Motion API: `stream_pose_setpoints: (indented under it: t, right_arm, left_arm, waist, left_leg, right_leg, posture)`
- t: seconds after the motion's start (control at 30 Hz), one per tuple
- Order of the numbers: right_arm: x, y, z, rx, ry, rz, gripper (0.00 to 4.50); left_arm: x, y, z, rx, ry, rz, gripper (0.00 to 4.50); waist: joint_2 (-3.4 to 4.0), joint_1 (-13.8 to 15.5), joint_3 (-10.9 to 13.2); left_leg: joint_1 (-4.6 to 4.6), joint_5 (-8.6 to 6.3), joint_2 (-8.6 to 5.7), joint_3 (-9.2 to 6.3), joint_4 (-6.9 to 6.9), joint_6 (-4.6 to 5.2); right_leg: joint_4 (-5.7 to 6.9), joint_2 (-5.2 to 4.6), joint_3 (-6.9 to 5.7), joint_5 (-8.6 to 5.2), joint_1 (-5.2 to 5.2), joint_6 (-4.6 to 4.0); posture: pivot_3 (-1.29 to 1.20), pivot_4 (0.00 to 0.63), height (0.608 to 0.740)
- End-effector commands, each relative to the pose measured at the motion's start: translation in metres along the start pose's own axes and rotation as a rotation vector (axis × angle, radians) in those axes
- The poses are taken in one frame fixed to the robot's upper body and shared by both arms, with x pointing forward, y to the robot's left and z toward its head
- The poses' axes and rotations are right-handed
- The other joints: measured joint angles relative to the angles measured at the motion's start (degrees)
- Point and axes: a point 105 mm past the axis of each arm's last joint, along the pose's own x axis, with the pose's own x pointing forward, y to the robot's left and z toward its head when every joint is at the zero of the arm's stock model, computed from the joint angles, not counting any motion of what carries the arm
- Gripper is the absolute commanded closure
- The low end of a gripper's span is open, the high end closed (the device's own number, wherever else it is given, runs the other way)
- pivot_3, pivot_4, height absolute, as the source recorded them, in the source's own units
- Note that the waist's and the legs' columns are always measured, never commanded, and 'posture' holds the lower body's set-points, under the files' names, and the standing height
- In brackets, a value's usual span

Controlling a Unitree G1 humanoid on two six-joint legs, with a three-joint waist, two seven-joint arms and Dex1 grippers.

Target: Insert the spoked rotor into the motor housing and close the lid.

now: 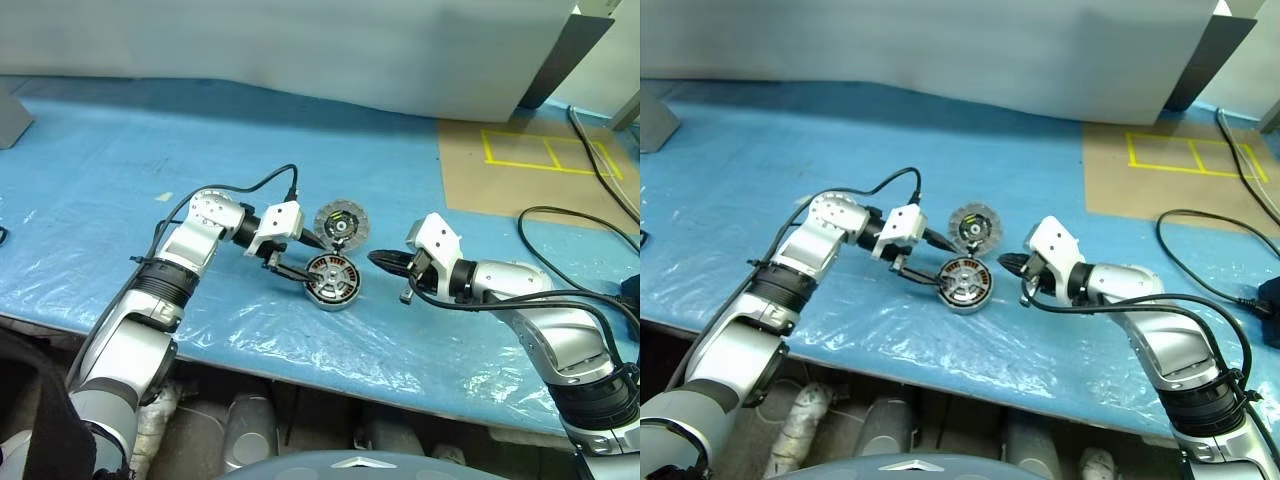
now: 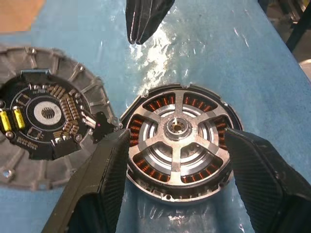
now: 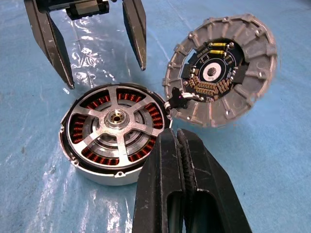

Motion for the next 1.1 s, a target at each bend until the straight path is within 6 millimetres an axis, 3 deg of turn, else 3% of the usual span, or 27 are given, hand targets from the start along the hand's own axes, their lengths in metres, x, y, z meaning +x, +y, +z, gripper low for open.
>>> stream_pose_setpoints:
  t: [0.03,0.17,0.3,0.4,0.6,0.67,0.8,0.9,0.97,1.1]
  right_arm:
    - [-0.003,0.004,0.014,-0.022,-0.052,0.007,4.5]
    - [0.0,0.011,0.025,-0.01,-0.101,0.07,4.5]
    - [0.016,0.025,0.029,-0.01,-0.116,0.166,4.5]
    - [0.026,0.022,0.03,0.004,-0.124,0.188,4.5]
    - [0.048,0.018,0.038,0.044,-0.166,0.214,4.5]
    - [0.053,0.018,0.027,0.081,-0.139,0.232,4.5]
    - [0.063,0.027,-0.028,0.026,0.059,0.265,4.5]
    - [0.067,0.025,-0.045,0.018,0.1,0.251,4.5]
    - [0.067,0.022,-0.04,0.016,0.076,0.242,4.5]
    - [0.057,0.019,-0.01,0.089,-0.052,0.26,4.5]
  left_arm:
    - [-0.016,0.013,0.028,0.025,-0.097,0.063,1.27]
    - [-0.031,0.017,0.038,-0.056,-0.176,0.118,1.27]
    - [-0.047,0.019,0.017,-0.144,-0.157,0.233,1.27]
    - [-0.057,0.017,0.009,-0.216,-0.185,0.306,1.27]
    - [-0.054,0.005,0.001,-0.27,-0.203,0.377,1.27]
    - [-0.052,0.002,0.001,-0.273,-0.204,0.382,1.27]
    - [-0.049,-0.002,0.001,-0.26,-0.19,0.376,1.27]
    - [-0.05,0.002,0.002,-0.25,-0.184,0.387,1.27]
    - [-0.049,0.003,0.002,-0.24,-0.18,0.386,1.27]
    - [-0.048,0.006,0.002,-0.237,-0.18,0.382,1.27]
  waist:
    - [0.0,0.0,0.0]
    - [0.0,-0.05,0.0]
    - [0.01,-1.03,0.0]
    - [0.01,-1.33,0.0]
    - [0.02,-1.45,0.0]
    - [0.02,-1.3,0.0]
    - [0.01,-1.28,0.0]
    - [0.03,-1.51,-0.02]
    - [0.04,-1.57,-0.03]
    - [0.04,-1.42,-0.03]
  left_leg:
    - [0.0,0.0,0.0,0.0,0.0,0.0]
    - [0.0,0.0,0.0,0.0,0.0,0.0]
    - [0.03,0.0,0.02,0.0,-0.01,0.0]
    - [-0.01,0.0,0.0,0.0,0.0,0.0]
    - [-0.05,0.0,0.04,-0.01,0.0,0.0]
    - [-0.09,0.0,0.03,-0.01,0.0,0.0]
    - [-0.14,0.0,0.01,-0.02,0.01,0.0]
    - [0.01,0.0,0.04,-0.02,0.0,0.0]
    - [0.14,0.0,0.03,-0.01,0.01,0.0]
    - [0.17,0.0,0.0,-0.01,0.11,0.01]
  right_leg:
    - [0.0,0.0,0.0,0.0,0.0,0.0]
    - [0.0,0.0,0.01,-0.04,0.0,-0.07]
    - [0.02,0.03,0.0,-0.05,-0.01,-0.09]
    - [0.0,0.01,-0.01,-0.06,-0.01,-0.09]
    - [0.01,0.01,-0.08,-0.07,-0.03,-0.11]
    - [0.01,0.0,-0.11,-0.06,-0.03,-0.11]
    - [-0.02,-0.03,-0.14,-0.06,-0.01,-0.11]
    - [0.0,0.0,-0.12,-0.07,0.06,-0.12]
    - [0.0,0.0,-0.07,-0.07,0.16,-0.12]
    - [-0.01,-0.02,0.01,-0.07,0.23,-0.12]
  posture:
    - [0.0,0.15,0.74]
    - [0.0,0.15,0.74]
    - [0.0,0.15,0.74]
    - [0.0,0.15,0.74]
    - [0.0,0.15,0.74]
    - [0.0,0.15,0.74]
    - [0.0,0.15,0.74]
    - [0.0,0.15,0.74]
    - [0.0,0.15,0.74]
    - [0.0,0.15,0.74]
